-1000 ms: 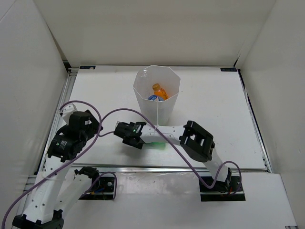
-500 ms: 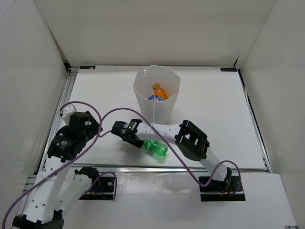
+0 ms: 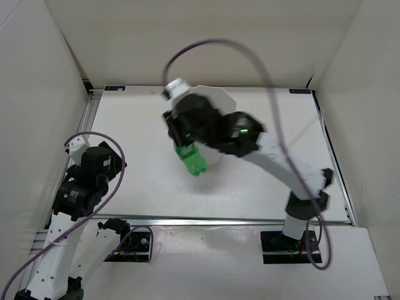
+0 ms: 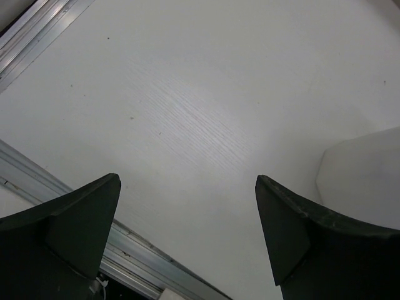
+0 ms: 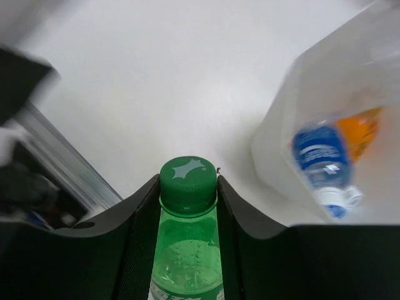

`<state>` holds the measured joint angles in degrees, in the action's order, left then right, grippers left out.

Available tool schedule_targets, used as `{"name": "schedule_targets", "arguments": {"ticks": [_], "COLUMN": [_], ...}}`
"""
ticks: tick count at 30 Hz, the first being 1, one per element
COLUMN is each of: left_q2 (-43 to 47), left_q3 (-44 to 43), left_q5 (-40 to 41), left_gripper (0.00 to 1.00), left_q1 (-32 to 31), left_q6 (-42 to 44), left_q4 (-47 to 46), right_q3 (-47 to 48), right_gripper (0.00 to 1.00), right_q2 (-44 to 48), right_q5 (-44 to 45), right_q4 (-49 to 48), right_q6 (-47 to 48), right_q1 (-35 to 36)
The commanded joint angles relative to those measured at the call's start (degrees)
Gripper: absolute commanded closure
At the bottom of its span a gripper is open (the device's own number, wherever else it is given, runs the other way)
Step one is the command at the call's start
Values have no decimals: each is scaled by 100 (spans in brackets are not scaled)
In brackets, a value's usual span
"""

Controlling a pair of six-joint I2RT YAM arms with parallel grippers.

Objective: Put the plastic bottles in the bin

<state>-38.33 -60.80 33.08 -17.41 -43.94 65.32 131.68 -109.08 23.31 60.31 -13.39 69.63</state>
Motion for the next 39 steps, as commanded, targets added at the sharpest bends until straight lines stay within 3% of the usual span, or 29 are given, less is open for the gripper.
{"name": "schedule_targets", "arguments": {"ticks": [1,6,12,15,18,19,20,25,28,29,32,34,35,39], "left_q2": [-61,-61,-61,-61,-61,-61,-61,-61,-61,-61,-201,-272,-341,-500], "left_q3": [59,121,68,15,-99,-99,-151,-213,-213,-213,-213,-213,-135,155], "left_q5": [50,-65,-65,-65,-65,-65,-65,49,49,49,49,49,49,286], "left_gripper": [0,0,0,0,0,0,0,0,0,0,0,0,0,0], "left_q1": [-17,-17,-17,-17,-17,-17,-17,-17,-17,-17,-17,-17,-17,-17], "left_q6": [17,-35,17,70,132,184,184,315,527,527,606,606,606,537], "left_q4": [218,218,218,218,218,218,218,131,-89,-90,-160,-213,-274,-432], "right_q3": [-38,341,-45,-107,-370,-371,-423,-353,-301,-240,-781,-1387,-1982,-2794], "right_gripper": [100,100,100,90,50,22,1,0,0,0,0,0,0,0], "right_q2": [1300,1354,1214,1030,976,976,976,1335,1669,1731,2091,2495,2636,3251], "right_q5": [104,210,-458,-529,-643,-644,-435,302,263,-78,-1227,-2360,-2601,-3155], "right_q4": [-1460,-2163,-2445,-2445,-2445,-2445,-2445,-1928,-981,-282,313,314,314,42], "right_q6": [-331,301,100,-49,-111,-198,-252,-865,-1884,-2130,-2459,-2379,-2379,-2142], "right_q1": [-396,-1195,-2180,-2375,-2533,-2602,-2603,-2717,-3138,-3296,-4069,-4684,-4843,-5397]}}
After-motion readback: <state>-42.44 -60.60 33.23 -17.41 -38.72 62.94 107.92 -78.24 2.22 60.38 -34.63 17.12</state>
